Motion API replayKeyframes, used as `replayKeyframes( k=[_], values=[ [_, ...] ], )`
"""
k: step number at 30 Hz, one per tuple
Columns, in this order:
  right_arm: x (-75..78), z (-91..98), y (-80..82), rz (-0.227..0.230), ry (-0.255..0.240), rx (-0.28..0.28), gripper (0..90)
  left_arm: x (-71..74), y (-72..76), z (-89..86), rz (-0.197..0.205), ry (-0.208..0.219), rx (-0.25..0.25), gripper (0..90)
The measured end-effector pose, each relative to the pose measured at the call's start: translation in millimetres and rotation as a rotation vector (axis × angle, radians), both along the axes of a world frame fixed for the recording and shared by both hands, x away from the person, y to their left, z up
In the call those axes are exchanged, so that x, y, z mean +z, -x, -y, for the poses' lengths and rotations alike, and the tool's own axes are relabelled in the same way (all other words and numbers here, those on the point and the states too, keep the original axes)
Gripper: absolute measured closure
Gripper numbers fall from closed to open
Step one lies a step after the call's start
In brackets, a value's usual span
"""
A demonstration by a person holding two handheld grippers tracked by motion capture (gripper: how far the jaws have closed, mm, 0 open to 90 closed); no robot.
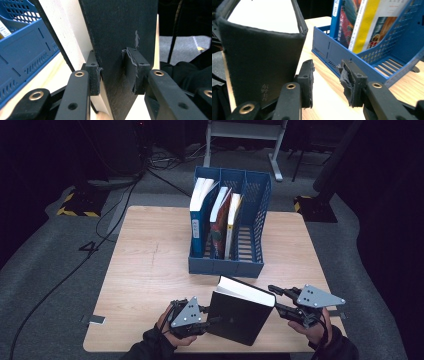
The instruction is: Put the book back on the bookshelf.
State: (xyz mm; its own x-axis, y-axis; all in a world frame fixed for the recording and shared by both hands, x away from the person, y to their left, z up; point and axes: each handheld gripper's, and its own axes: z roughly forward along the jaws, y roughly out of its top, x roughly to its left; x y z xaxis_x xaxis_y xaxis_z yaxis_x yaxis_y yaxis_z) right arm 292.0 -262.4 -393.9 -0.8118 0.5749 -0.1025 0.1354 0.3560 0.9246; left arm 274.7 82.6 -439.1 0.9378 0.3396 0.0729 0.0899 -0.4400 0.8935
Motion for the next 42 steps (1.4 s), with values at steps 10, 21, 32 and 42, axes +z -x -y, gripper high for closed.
replayKeyframes(
  k=[10, 21, 32, 42],
  values=[
    [4.0, 8.7, -1.4, 0.018, 0.001, 0.016, 60.9, -3.0, -10.4, 22.5, 0.037, -0.057, -0.003, 66.3],
    [1.0, 21.1, -3.0, 0.01, 0.05, -0.025, 45.3, -7.2, -16.4, 21.0, 0.003, -0.05, -0.02, 66.8],
    [-16.6, 37.0, 7.1, -0.085, 0.103, 0.033, 40.8, -8.4, -12.8, 20.4, 0.009, -0.06, -0.009, 67.6],
    [-39.6, 37.8, 14.0, -0.172, 0.082, 0.152, 37.0, -10.7, -12.4, 19.9, 0.001, -0.075, -0.001, 68.5]
  ],
)
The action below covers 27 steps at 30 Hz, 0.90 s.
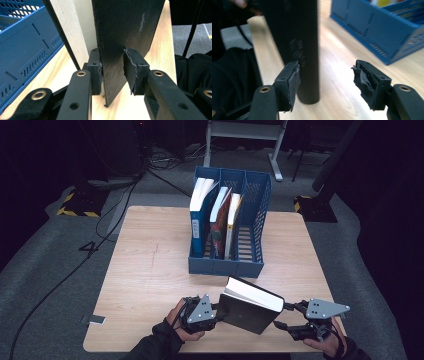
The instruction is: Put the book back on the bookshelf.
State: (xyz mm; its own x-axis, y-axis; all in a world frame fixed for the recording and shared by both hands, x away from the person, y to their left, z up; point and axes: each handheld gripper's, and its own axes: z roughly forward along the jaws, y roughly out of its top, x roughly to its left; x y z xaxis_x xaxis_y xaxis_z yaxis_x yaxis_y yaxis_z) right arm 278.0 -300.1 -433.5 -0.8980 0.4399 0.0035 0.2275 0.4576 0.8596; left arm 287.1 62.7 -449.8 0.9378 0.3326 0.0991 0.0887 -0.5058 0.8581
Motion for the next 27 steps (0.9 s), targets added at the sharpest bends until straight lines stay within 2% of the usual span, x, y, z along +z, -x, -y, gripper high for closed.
replayKeyframes(
  k=[3, 5, 8, 11, 14, 17, 20, 23, 27],
  values=[
    [0.9, -3.6, 0.9, 0.0, -0.004, 0.02, 34.4, -0.7, -0.3, 0.0, -0.003, 0.006, 0.001, 68.6],
    [3.4, -8.2, 3.8, 0.005, -0.029, 0.039, 37.2, -1.1, -0.6, 0.2, -0.005, 0.008, 0.003, 68.4],
    [7.4, -21.9, 7.1, 0.03, -0.015, 0.04, 37.8, -1.9, -0.3, 0.4, -0.006, 0.005, 0.004, 68.3],
    [13.3, -37.6, 8.1, 0.051, -0.017, 0.025, 39.3, -3.1, -0.5, 0.8, -0.009, 0.011, 0.005, 67.9],
    [22.2, -52.5, 7.5, 0.082, -0.012, -0.013, 38.8, -4.3, 0.0, 1.1, -0.001, 0.019, 0.01, 67.4],
    [27.6, -57.8, 1.3, 0.072, -0.059, -0.014, 40.2, -5.0, -1.1, 1.5, -0.005, 0.025, 0.014, 66.9],
    [34.3, -65.2, -1.8, 0.089, -0.071, -0.012, 39.1, -5.7, -2.2, 3.7, -0.004, 0.03, 0.019, 65.4],
    [40.3, -67.9, -6.5, 0.07, -0.108, -0.002, 40.2, -6.0, -3.3, 6.5, 0.008, 0.028, 0.031, 63.3],
    [45.3, -68.9, -7.8, 0.071, -0.078, -0.006, 43.3, -5.9, -8.1, 11.8, 0.012, 0.024, 0.039, 59.7]
  ],
)
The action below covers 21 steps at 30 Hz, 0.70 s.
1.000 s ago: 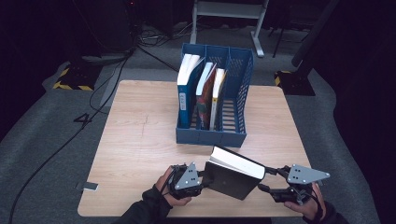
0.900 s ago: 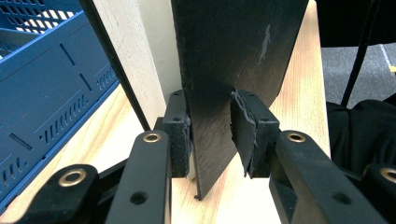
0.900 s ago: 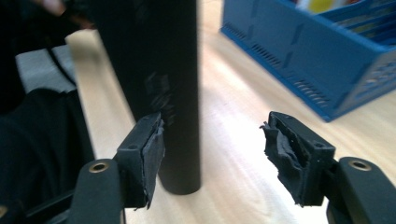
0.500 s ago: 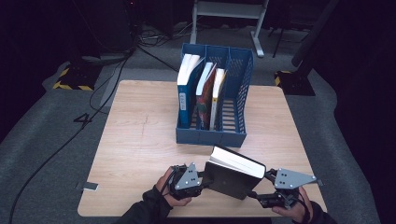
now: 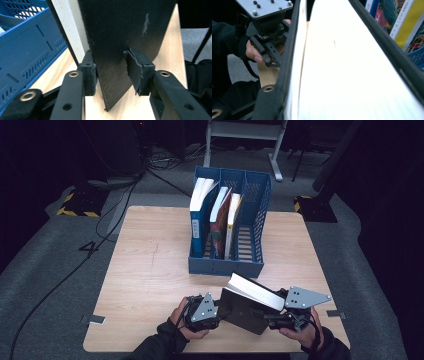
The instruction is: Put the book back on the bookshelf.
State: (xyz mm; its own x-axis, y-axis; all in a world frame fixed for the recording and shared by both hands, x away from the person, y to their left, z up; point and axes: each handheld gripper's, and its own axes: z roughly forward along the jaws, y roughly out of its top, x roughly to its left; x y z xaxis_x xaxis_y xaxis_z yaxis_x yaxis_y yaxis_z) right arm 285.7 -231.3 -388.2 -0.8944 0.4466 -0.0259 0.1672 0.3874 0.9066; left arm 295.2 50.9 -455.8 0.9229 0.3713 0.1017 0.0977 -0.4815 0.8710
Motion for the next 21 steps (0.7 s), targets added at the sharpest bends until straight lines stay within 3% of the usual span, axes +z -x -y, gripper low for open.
replayKeyframes(
  k=[3, 9, 12, 15, 17, 21],
  values=[
    [3.1, 2.4, 1.2, 0.01, 0.034, -0.013, 44.2, 0.1, -4.4, 4.9, -0.001, 0.0, -0.009, 58.7],
    [6.6, 10.3, -0.6, 0.004, 0.057, -0.045, 43.8, -1.1, -12.2, 13.3, -0.013, 0.009, -0.034, 53.6],
    [7.3, 10.1, 1.1, 0.009, 0.065, -0.047, 43.3, -1.1, -8.8, 12.2, 0.008, -0.049, -0.029, 46.4],
    [7.5, 8.9, 2.3, 0.003, 0.064, -0.042, 42.1, -2.9, -4.7, 4.1, 0.013, -0.114, 0.003, 34.2],
    [7.2, 8.1, 1.7, -0.002, 0.065, -0.046, 40.7, -5.1, -2.5, -5.4, 0.01, -0.147, 0.03, 31.5],
    [8.2, 5.3, 1.5, -0.016, 0.092, -0.042, 37.9, -12.3, 1.8, -29.1, -0.055, -0.155, 0.108, 26.3]
  ],
)
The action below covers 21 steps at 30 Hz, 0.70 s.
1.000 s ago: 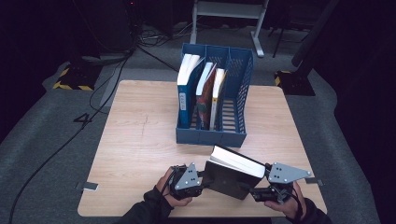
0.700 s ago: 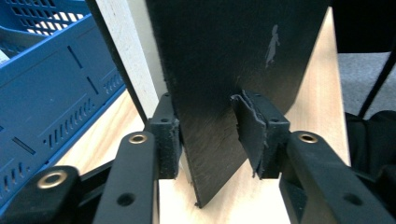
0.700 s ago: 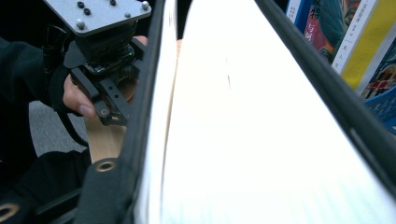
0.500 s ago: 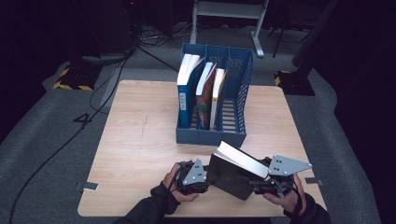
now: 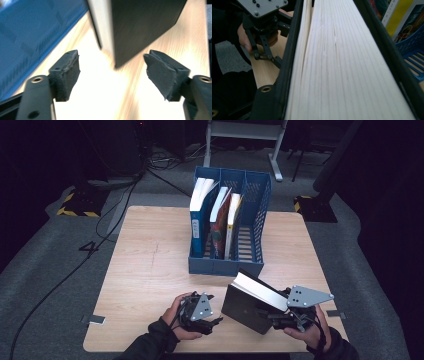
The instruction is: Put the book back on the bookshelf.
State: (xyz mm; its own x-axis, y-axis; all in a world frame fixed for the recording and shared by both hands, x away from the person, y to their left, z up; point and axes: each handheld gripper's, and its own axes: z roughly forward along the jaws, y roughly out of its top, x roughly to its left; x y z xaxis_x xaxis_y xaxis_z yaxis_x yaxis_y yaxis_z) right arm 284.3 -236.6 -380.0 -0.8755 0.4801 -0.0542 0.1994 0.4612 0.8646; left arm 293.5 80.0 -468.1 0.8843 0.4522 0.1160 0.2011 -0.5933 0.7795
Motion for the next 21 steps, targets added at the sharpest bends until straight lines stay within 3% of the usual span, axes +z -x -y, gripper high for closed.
replayKeyframes(
  k=[4, 7, 11, 16, 19, 21],
  values=[
    [0.1, -2.1, 0.0, -0.012, 0.009, -0.011, 36.1, -7.9, 1.5, -22.2, -0.085, 0.003, 0.067, 21.8],
    [0.2, -2.7, 0.2, -0.013, 0.018, -0.029, 35.6, -13.8, 1.4, -36.1, -0.123, -0.003, 0.093, 20.6],
    [0.9, -3.7, 0.3, -0.02, 0.038, -0.032, 35.2, -22.7, -3.7, -49.4, -0.138, -0.016, 0.129, 20.6],
    [0.5, -4.2, -1.2, -0.026, 0.025, -0.026, 35.5, -29.7, -11.8, -59.8, -0.158, -0.028, 0.169, 21.0],
    [0.4, -4.7, -1.9, -0.026, 0.022, -0.026, 36.0, -33.0, -14.1, -61.0, -0.156, -0.048, 0.185, 21.0],
    [1.2, -4.0, -1.7, -0.017, 0.022, -0.032, 41.1, -34.6, -15.6, -61.0, -0.145, -0.064, 0.197, 20.9]
  ],
)
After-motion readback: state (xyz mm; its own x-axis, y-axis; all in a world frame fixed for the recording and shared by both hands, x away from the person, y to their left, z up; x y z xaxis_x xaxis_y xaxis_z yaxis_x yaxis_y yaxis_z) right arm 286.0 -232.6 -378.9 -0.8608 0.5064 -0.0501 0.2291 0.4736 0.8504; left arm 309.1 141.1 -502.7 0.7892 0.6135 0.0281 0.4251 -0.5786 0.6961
